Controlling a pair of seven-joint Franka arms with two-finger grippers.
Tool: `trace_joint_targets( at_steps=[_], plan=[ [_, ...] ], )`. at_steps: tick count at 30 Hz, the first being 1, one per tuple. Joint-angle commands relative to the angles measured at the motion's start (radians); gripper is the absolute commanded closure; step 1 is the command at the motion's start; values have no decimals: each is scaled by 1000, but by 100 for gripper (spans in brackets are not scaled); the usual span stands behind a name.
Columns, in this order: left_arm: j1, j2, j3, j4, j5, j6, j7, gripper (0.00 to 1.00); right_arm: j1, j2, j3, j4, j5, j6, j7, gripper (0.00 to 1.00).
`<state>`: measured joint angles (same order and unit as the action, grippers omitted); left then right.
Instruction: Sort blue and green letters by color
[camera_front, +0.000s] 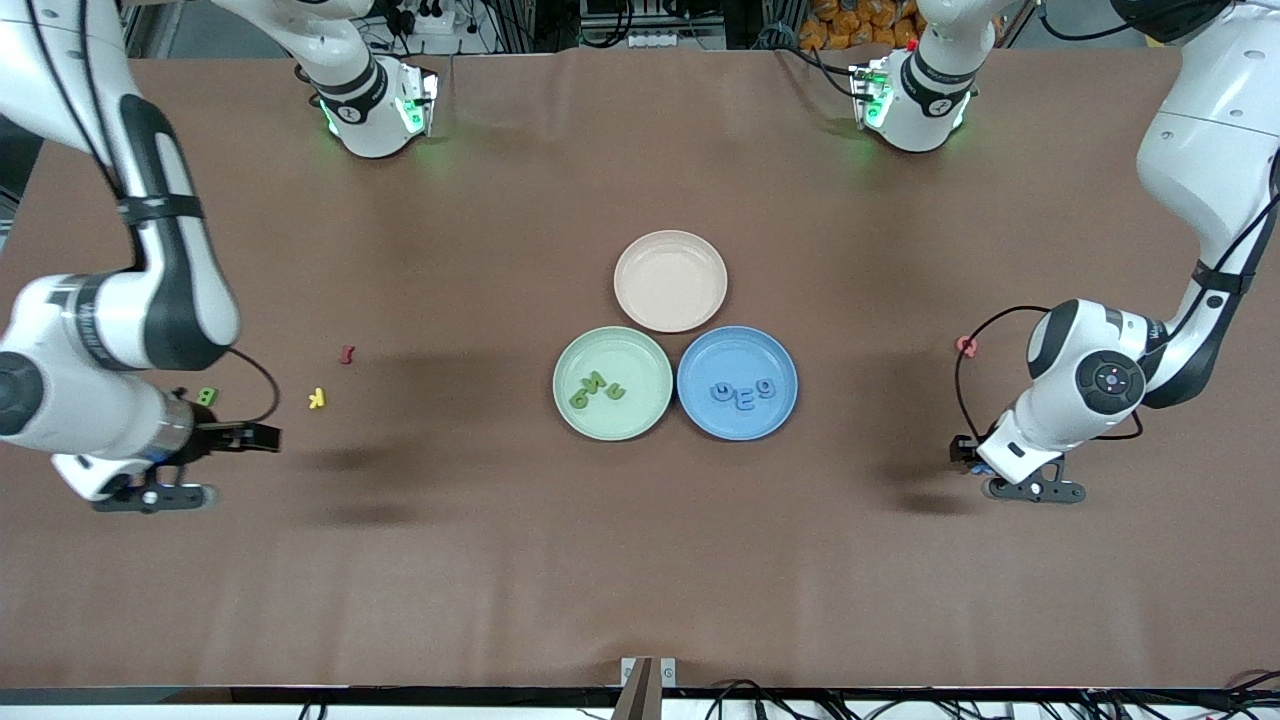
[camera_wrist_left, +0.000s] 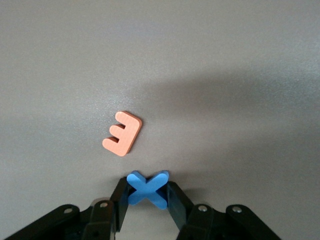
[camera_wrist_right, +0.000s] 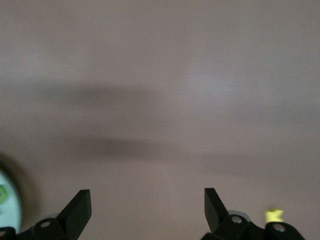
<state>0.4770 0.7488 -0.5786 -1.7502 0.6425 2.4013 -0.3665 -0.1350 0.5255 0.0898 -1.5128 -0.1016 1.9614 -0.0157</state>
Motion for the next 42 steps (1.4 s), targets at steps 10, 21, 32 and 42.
trace_joint_targets(
  at_steps=[10, 21, 32, 42],
  plan=[
    [-130, -31, -116, 41, -26, -113, -415, 93, -43, -73, -117, -118, -3, 72, -6, 0],
    [-296, -34, -170, 47, -26, -212, -695, 89, -118, -171, -125, -381, -3, 365, -6, 0],
    [-406, -32, -225, 47, -27, -364, -841, 88, -160, -197, -125, -575, -3, 609, -7, 0],
    [-471, -23, -224, 46, -26, -372, -879, 0, -195, -180, -125, -661, -3, 671, -47, 0]
  ],
)
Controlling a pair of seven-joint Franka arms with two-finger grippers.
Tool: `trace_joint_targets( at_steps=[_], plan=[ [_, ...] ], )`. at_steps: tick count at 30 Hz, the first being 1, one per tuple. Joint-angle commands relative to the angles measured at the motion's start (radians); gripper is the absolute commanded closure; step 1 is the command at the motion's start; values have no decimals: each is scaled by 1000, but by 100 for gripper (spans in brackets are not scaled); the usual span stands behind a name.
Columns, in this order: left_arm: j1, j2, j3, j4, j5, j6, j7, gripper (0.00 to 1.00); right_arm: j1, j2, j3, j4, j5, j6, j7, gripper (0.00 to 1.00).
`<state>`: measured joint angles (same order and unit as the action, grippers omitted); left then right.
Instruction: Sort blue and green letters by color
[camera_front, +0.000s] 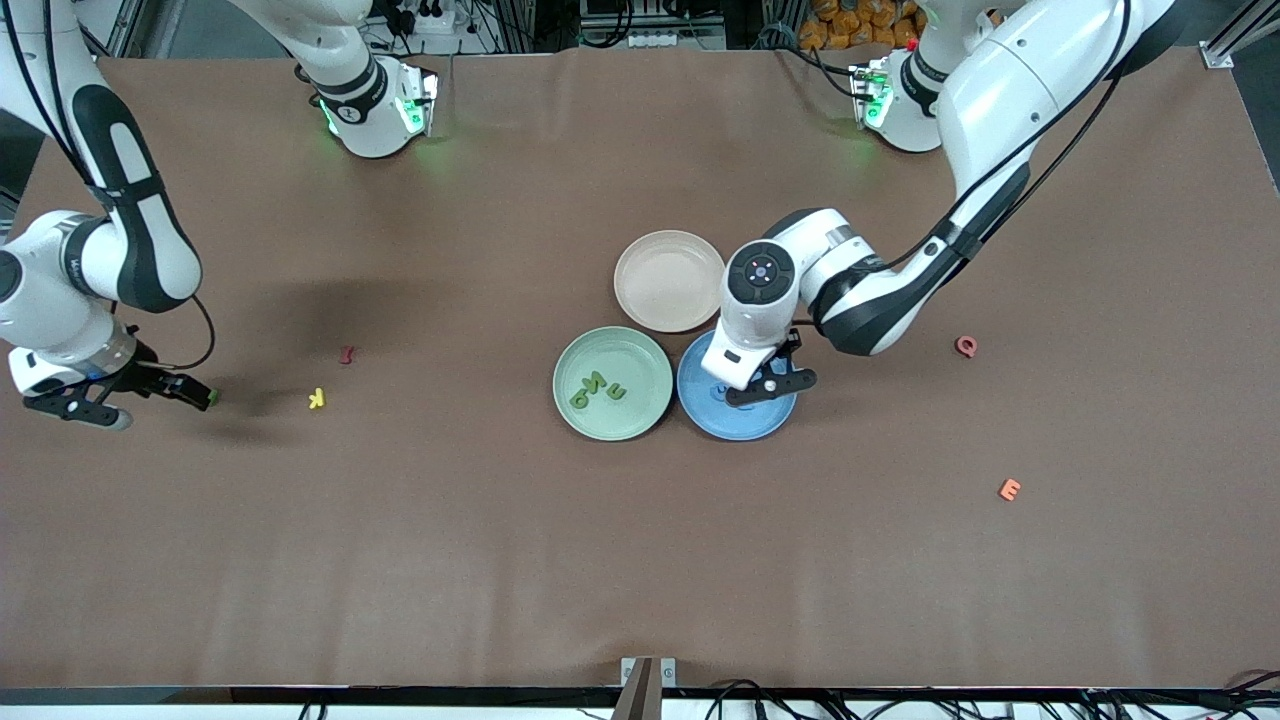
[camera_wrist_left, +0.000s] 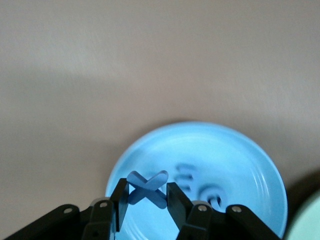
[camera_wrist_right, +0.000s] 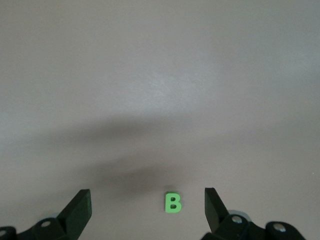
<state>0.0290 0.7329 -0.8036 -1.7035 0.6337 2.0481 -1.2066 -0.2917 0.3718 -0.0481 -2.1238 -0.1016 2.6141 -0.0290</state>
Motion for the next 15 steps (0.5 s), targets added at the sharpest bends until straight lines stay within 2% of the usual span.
trace_joint_targets(
  at_steps=[1, 8, 15],
  plan=[
    [-29, -7, 1, -2, -17, -19, -47, 0, -44, -19, 13, -51, -3, 23, -38, 0],
    [-1, -20, 4, -4, -14, -39, -30, 0, -52, 39, 13, -50, -3, 110, -62, 2],
    [106, -43, -2, -1, -14, -39, 104, 0, -57, 79, 13, -48, -1, 162, -62, 3]
  ],
)
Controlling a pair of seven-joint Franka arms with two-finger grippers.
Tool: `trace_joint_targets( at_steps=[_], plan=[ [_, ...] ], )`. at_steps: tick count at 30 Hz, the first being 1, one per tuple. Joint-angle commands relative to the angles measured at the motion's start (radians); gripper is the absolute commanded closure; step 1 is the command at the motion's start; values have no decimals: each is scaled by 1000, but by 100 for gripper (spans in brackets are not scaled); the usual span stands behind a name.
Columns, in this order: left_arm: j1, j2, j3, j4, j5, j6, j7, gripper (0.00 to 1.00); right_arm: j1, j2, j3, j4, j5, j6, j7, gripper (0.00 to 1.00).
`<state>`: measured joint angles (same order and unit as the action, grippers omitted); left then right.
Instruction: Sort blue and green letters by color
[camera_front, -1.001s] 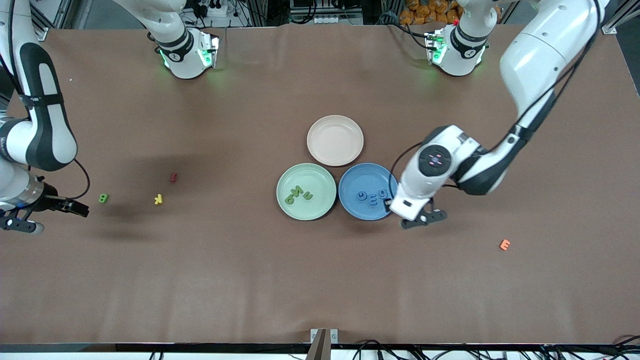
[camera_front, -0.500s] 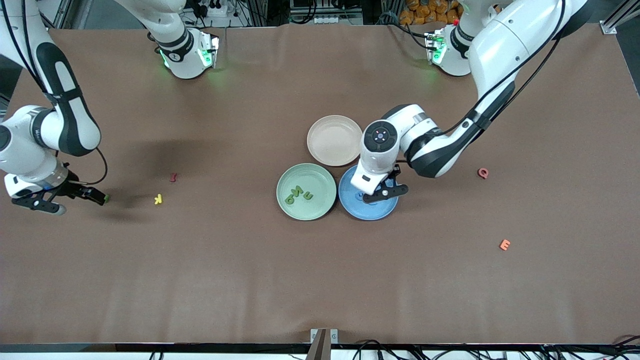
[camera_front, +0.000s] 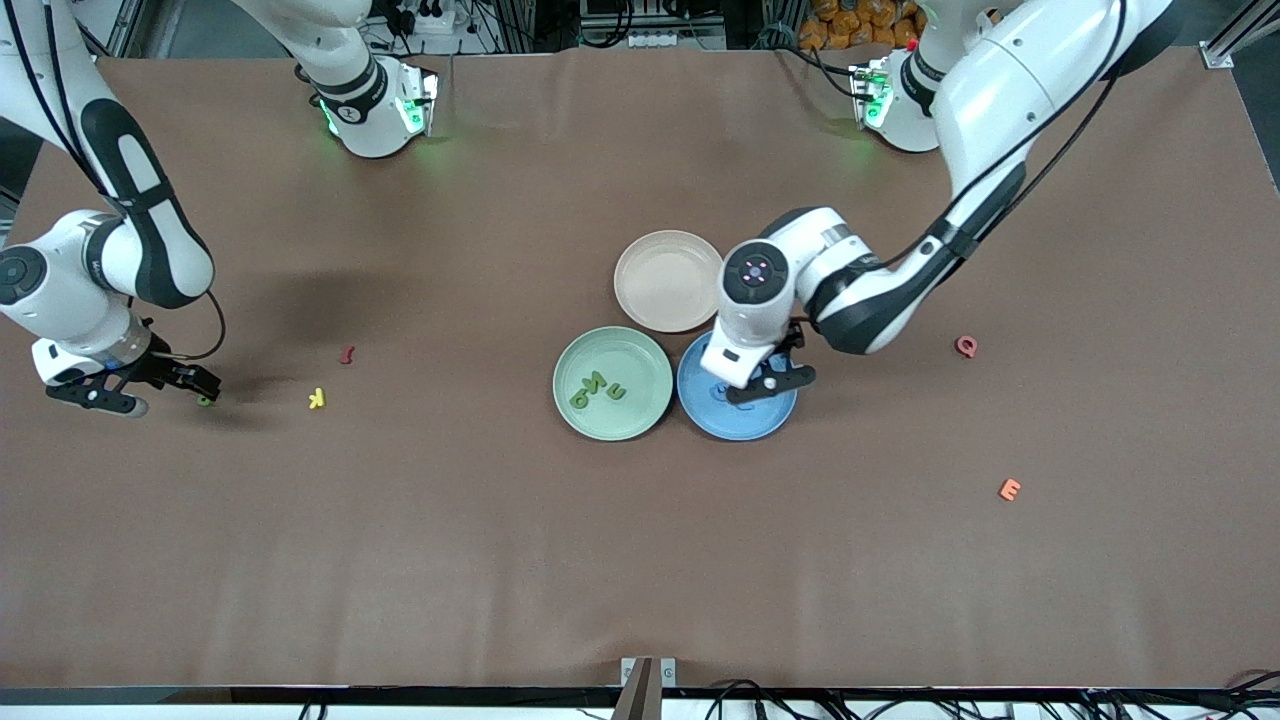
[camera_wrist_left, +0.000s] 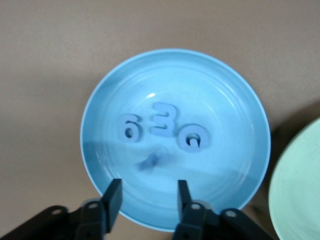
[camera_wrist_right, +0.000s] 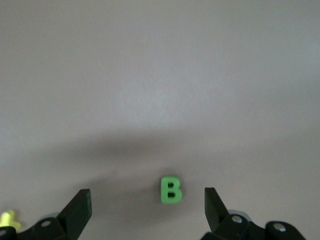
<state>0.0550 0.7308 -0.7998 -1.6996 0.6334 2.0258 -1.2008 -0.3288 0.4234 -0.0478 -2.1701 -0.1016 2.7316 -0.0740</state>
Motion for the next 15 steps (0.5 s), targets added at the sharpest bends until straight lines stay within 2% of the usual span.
trace_joint_targets(
  at_steps=[1, 6, 15],
  plan=[
    [101, -42, -7, -3, -14, -16, 115, 0, -21, 34, 13, -2, -1, 52, -17, 3],
    [193, -44, -27, 9, -12, -16, 196, 0, -24, 58, 13, -2, -1, 89, -17, 5],
    [255, -51, -42, 32, -17, -16, 285, 0, -32, 71, 13, -2, -1, 95, -18, 9]
  ],
)
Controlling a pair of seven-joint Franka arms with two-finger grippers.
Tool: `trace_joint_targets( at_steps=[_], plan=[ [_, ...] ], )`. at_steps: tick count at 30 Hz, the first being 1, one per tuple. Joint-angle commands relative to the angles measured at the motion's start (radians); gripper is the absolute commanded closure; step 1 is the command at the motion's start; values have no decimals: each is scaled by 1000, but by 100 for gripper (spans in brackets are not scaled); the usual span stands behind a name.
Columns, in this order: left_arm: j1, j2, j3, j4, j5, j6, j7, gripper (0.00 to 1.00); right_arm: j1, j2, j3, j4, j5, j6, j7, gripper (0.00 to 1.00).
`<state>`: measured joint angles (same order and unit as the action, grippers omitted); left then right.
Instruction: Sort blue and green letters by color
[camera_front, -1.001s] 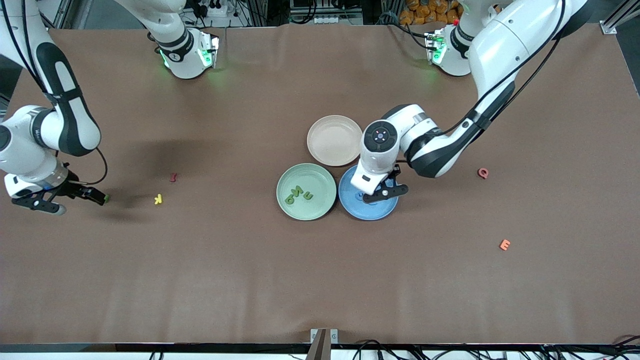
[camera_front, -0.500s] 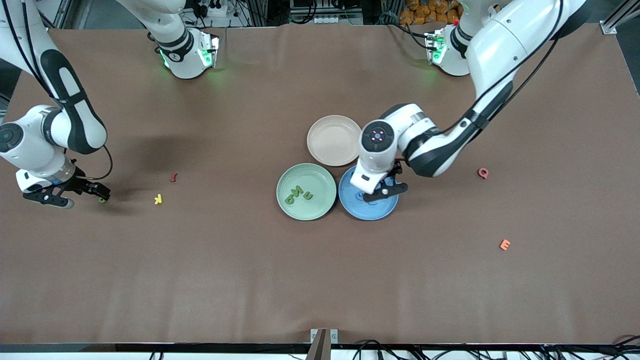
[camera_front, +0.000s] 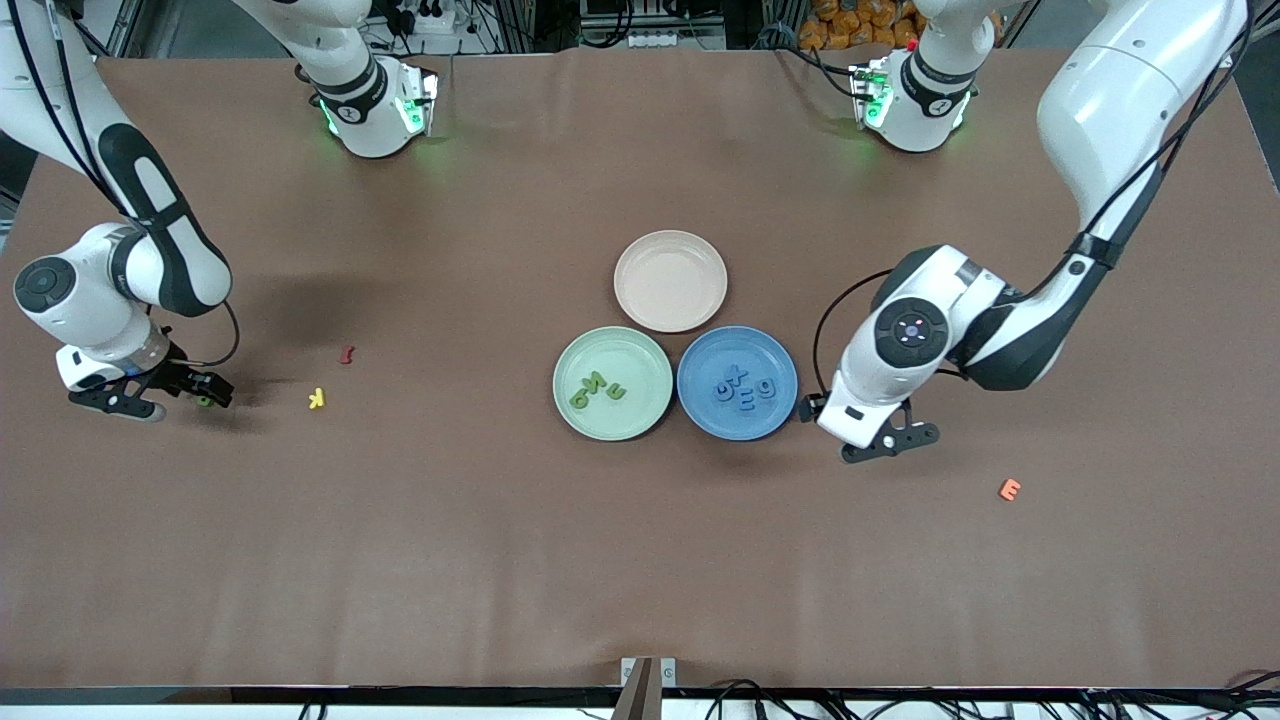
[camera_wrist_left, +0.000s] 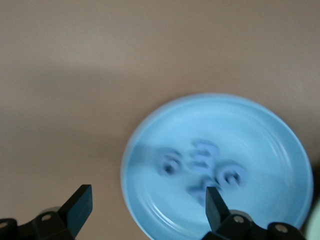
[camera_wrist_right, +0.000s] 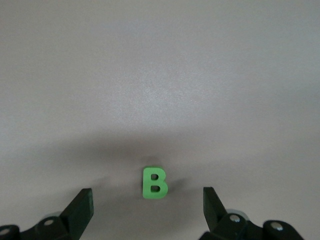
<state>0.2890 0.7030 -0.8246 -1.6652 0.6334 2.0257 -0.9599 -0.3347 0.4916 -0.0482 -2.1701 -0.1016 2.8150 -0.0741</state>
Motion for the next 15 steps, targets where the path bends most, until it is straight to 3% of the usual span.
trace_joint_targets(
  at_steps=[1, 9, 15],
  plan=[
    [28, -23, -22, -2, -20, -16, 52, 0, -26, 2, 13, -4, -1, 12, -18, 9],
    [105, -27, -33, -7, -23, -18, 154, 0, -30, 12, 13, -5, -1, 37, -18, 14],
    [170, -54, -51, -15, -50, -22, 326, 0, -29, 19, 13, -5, -1, 44, -27, 25]
  ],
)
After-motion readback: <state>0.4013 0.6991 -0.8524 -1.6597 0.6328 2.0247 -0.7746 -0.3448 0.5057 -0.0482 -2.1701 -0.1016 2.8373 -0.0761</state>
